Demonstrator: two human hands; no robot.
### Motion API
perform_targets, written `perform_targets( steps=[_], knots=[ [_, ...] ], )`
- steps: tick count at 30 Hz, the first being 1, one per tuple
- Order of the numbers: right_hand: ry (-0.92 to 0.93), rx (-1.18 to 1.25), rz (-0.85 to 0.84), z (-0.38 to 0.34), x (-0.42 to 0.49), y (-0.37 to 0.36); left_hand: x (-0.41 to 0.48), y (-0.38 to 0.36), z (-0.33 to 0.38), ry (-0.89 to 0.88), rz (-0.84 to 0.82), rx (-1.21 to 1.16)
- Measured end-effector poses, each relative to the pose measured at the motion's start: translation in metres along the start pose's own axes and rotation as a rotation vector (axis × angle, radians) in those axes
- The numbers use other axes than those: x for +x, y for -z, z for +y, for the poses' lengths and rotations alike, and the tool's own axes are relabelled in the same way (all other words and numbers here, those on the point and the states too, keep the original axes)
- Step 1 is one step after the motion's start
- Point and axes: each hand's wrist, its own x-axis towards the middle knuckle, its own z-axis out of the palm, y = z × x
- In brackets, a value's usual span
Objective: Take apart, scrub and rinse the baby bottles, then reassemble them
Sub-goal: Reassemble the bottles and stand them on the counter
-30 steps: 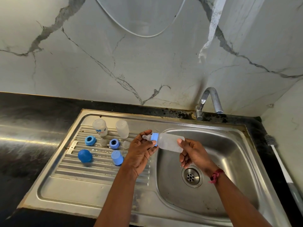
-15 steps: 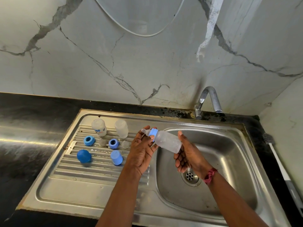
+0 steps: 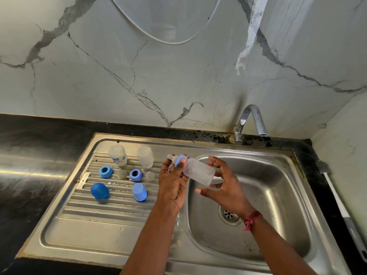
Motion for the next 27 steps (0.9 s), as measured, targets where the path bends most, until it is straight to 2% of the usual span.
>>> perform_targets(
  steps=[3,6,12,16,20,24,27],
  knots=[
    [0.132,-0.039,0.056,0.002,0.002,-0.004,-0.002,0.0,-0.001,0.001,0.003,0.001],
    [0.161,-0.022,0.105,0.003,0.004,-0.006,-0.001,0.001,0.001,0.009,-0.015,-0.008],
    [0.066,0.069,0.101,0.004,0.004,-0.007,0.001,0.004,0.005,0.032,-0.069,0.004],
    [-0.053,0.33,0.051,0.003,0.005,-0.008,0.004,0.007,0.007,0.048,-0.166,0.013],
    [-0.129,0.43,0.0,-0.005,0.005,-0.007,0.003,0.01,0.01,0.042,-0.189,0.021],
    [-0.144,0.364,-0.072,-0.001,0.007,-0.007,0.002,0.012,0.011,0.031,-0.136,0.058],
    [-0.066,0.136,-0.096,0.005,0.009,-0.006,-0.001,0.015,0.013,-0.003,-0.093,0.118]
  ],
)
